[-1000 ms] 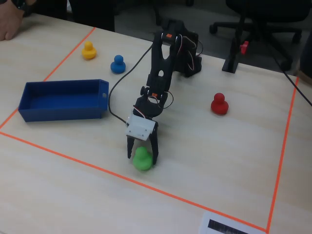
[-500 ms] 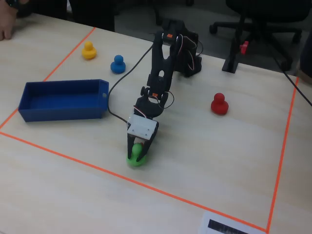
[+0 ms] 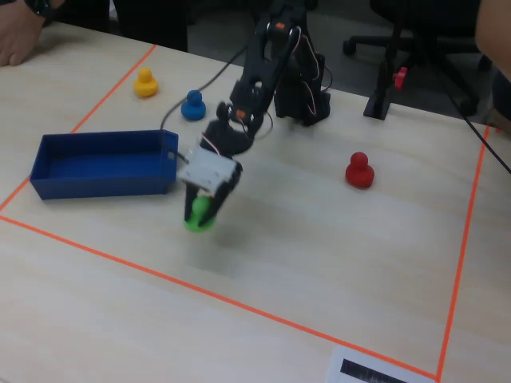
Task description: Grasp green duck and put it into box.
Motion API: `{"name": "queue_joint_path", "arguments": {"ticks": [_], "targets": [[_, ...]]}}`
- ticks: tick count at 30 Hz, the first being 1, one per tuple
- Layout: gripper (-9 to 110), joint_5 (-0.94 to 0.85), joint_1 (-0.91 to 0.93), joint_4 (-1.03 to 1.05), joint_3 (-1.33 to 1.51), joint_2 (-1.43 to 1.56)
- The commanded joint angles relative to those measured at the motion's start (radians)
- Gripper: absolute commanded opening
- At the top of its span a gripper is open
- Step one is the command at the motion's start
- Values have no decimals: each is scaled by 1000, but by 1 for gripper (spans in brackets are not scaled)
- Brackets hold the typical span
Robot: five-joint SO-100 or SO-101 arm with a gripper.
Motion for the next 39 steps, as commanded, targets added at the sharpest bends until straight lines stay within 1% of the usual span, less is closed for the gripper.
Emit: {"name": "queue_joint_path", "arguments": {"ticks": [1,5,8,14,18,25,29,34,36,39], "targets": [[0,8,115,354,-81,201],[0,32,253,609,-218,219],[0,46,350,672,-290,204],[0,11,522,583,-379,121],[0,3,589,572,-431,43],[0,3,626,495,-472,-100],[0,5,627,466,-508,-186],[0,2,617,379,-520,-259],[4,2,617,368,-537,-282],[17,2,626,344,-540,-287]]}}
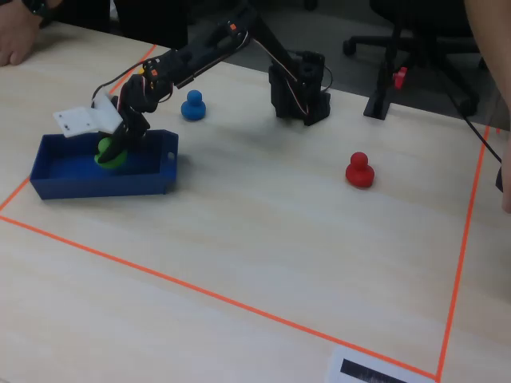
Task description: Grasp green duck and put it into box.
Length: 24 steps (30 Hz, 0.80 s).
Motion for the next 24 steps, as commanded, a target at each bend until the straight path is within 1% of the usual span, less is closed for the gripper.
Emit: {"name": "queue_joint_path", "arguments": {"ticks": [1,4,9,14,16,19,21,22,24], "targets": [[19,-8,11,-44,-61,29],[23,-8,9,-44,-57,44],[27,-6,2,-14,-51,77],[25,-3,-12,83,-26,184],[28,3,-32,121,-5,259],[30,115,-86,140,60,407],[26,130,-132,209,121,520],[21,130,-161,259,160,581],[3,104,-230,360,265,710]]}}
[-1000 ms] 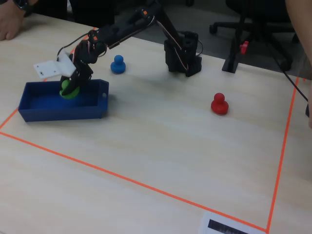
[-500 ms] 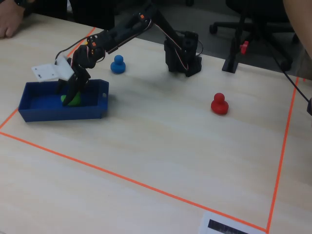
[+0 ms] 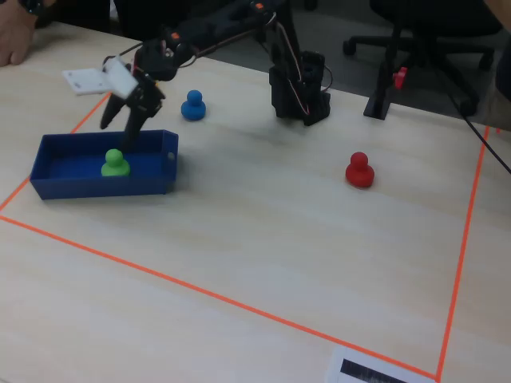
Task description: Grasp green duck and put it into box.
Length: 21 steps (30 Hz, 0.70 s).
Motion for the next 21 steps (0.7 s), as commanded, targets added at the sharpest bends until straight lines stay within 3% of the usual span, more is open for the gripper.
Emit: {"name": "queue_joint_path", "arguments": {"ticks": [1,12,21], "targets": [[0,-32,-127,186,173,322],[0,29,-491,414,960,974],[0,18,-600,416,1393,1315]]}}
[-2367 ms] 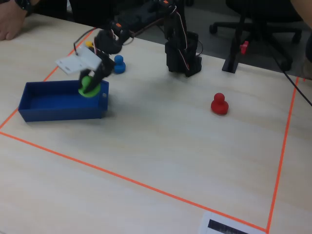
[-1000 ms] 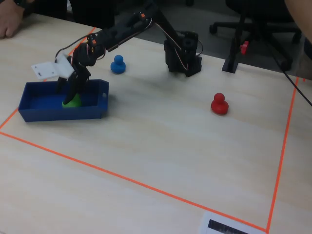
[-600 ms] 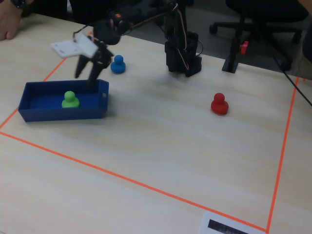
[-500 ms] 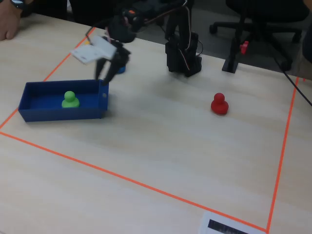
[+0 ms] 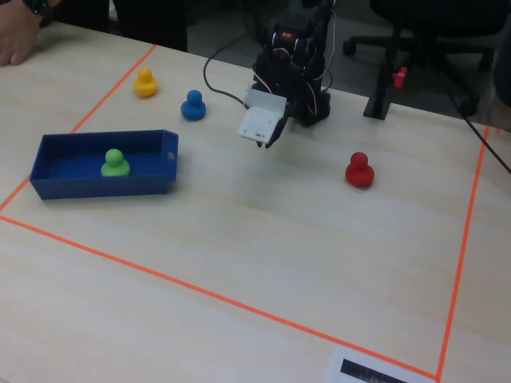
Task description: Grasp green duck and put it into box.
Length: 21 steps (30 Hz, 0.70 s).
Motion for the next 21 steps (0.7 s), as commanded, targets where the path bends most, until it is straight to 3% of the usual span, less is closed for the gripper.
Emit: {"name": "queue_joint_path", "arguments": {"ticks": [1,11,21], "targets": [[0,-8,-31,5,158,130],[0,-9,-26,227,350,367],[0,3,-43,259,371,456]]}}
